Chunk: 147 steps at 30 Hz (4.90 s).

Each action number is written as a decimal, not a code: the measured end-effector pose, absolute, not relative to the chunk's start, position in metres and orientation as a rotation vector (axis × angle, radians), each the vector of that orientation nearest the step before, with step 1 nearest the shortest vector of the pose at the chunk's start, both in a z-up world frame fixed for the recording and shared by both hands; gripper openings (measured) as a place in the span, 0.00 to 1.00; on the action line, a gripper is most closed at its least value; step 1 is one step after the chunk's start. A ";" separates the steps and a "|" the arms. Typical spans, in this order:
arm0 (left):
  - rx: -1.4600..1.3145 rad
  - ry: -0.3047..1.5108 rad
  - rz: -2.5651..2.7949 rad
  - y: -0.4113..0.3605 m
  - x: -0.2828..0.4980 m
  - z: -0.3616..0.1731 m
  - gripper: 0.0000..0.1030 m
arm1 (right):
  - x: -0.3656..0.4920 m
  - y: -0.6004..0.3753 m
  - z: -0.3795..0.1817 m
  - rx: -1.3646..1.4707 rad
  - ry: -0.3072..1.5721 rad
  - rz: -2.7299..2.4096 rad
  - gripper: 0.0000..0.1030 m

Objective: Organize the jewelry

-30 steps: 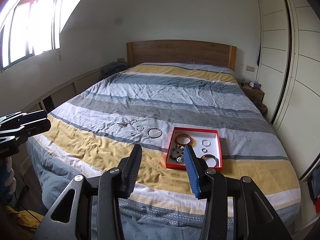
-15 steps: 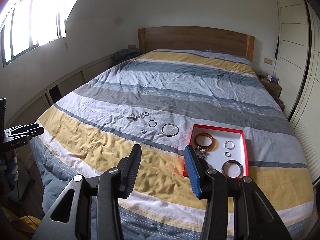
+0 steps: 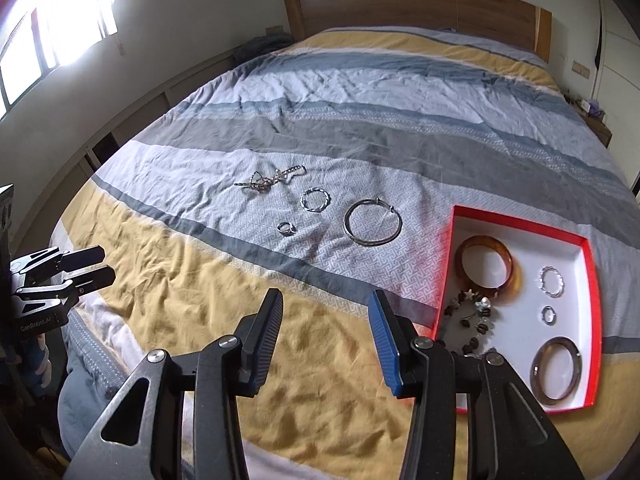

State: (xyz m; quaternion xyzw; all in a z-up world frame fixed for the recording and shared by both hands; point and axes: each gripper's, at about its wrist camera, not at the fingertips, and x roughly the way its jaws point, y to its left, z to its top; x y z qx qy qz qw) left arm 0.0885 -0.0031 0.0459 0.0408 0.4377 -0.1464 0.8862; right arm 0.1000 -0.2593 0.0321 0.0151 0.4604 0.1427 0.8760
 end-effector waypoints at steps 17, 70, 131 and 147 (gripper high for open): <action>0.099 0.959 -0.528 -0.078 0.217 -0.036 0.32 | 0.214 -0.249 -0.036 -0.054 1.076 0.399 0.30; 0.080 0.773 -0.415 -0.009 0.051 0.116 0.18 | 0.080 -0.253 0.079 0.626 0.889 0.597 0.05; 0.192 0.986 -0.640 -0.273 0.143 0.029 0.34 | 0.067 -0.486 0.026 0.237 0.971 0.081 0.30; 0.216 0.802 -0.364 -0.164 -0.015 0.135 0.34 | -0.057 -0.361 0.136 0.196 0.786 0.126 0.53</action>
